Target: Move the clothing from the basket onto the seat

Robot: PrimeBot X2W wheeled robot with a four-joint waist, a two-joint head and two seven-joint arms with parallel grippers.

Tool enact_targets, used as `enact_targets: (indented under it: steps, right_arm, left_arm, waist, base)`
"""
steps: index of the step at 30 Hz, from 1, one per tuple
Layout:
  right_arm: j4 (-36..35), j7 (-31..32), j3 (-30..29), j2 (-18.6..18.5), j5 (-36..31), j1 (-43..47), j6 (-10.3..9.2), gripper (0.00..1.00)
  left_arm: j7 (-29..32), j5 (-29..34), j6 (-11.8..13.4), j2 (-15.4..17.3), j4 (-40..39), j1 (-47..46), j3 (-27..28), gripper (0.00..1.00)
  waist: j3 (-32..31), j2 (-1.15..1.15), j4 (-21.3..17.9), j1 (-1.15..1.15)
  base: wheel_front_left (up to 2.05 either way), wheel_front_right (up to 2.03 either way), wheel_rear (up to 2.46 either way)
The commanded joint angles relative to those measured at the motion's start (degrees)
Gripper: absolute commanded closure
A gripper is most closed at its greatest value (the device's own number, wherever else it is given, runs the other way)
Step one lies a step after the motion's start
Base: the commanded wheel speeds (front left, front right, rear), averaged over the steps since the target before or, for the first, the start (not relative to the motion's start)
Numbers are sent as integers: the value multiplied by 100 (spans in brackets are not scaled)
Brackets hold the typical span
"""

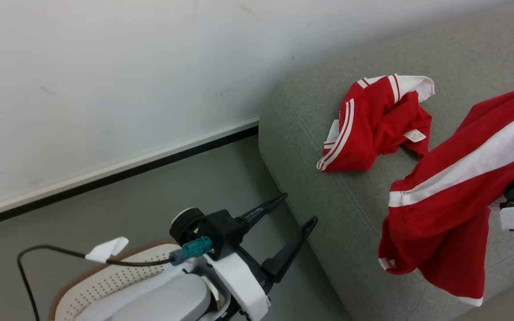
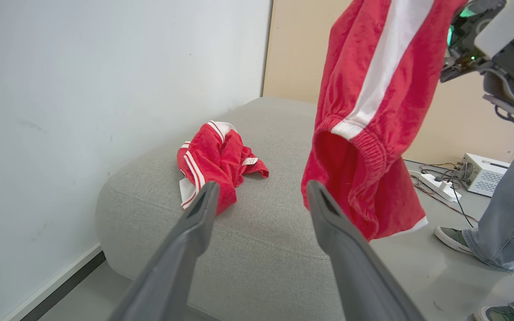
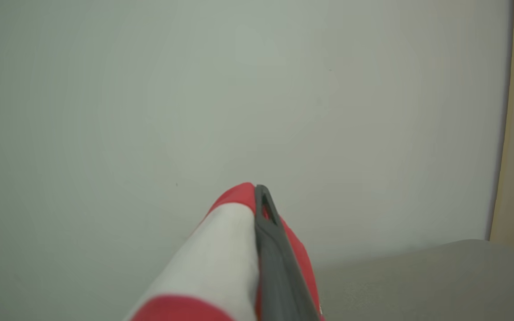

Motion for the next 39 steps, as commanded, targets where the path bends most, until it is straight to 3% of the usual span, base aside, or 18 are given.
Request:
enact_targets:
  steps: [1, 7, 12, 16, 21, 25, 31, 32, 33, 34, 35, 39]
  right_arm:
    - [6, -1, -21, -12, 34, -57, -13, 100]
    - [468, -157, -166, -344, 163, -647, -13, 100]
    - [1011, -374, -647, -701, 397, -1393, -13, 100]
    - [1731, -506, -996, -1088, 178, -1929, -13, 100]
    - [2610, -447, -1049, -1313, -11, -2304, -13, 100]
    - [3499, 27, -702, -1466, 48, -2523, -13, 100]
    - [4682, 1545, 33, -1744, 172, -2824, -14, 100]
    - [4809, 1757, 85, -1779, 274, -2883, -13, 76]
    - [4949, 2022, 171, -1773, 333, -2888, -13, 67]
    - [4993, 2210, 314, -1789, 347, -2904, -13, 24]
    - [5024, 2348, 373, -1839, 412, -2950, -13, 0]
    - [5158, 2890, 669, -1906, 604, -2894, -13, 0]
  left_arm:
    - [-19, 61, -6, 70, -32, -71, 30, 0]
    - [69, 201, -60, 242, -187, -359, 94, 0]
    - [269, 301, -88, 449, -410, -690, 158, 0]
    - [432, 370, -102, 667, -599, -915, 203, 0]
    - [504, 461, -88, 902, -713, -1036, 253, 0]
    - [435, 404, -24, 1052, -768, -1005, 358, 0]
    - [335, 341, -18, 1151, -708, -860, 389, 0]
    - [323, 325, -16, 1143, -700, -845, 398, 0]
    - [295, 303, -27, 1119, -680, -825, 399, 0]
    - [267, 291, -28, 1092, -660, -808, 401, 0]
    - [255, 274, -25, 1065, -639, -787, 405, 0]
    - [155, 191, -42, 942, -489, -661, 392, 0]
  waist:
    - [181, 0, -54, 0]
    - [850, 0, 160, 0]
    - [1565, 0, 518, 0]
    - [2110, 0, 804, 0]
    - [2484, 0, 1081, 0]
    - [2644, 0, 1295, 0]
    - [2582, 0, 1462, 0]
    - [2558, 0, 1478, 0]
    - [2515, 0, 1496, 0]
    - [2474, 0, 1509, 0]
    - [2428, 0, 1520, 0]
    - [2120, 0, 1529, 0]
  base:
    - [0, 0, 0]
    - [0, 0, 0]
    - [0, 0, 0]
    - [0, 0, 0]
    - [0, 0, 0]
    - [0, 0, 0]
    - [0, 0, 0]
    - [0, 0, 0]
    - [0, 0, 0]
    - [0, 0, 0]
    - [0, 0, 0]
    - [0, 0, 0]
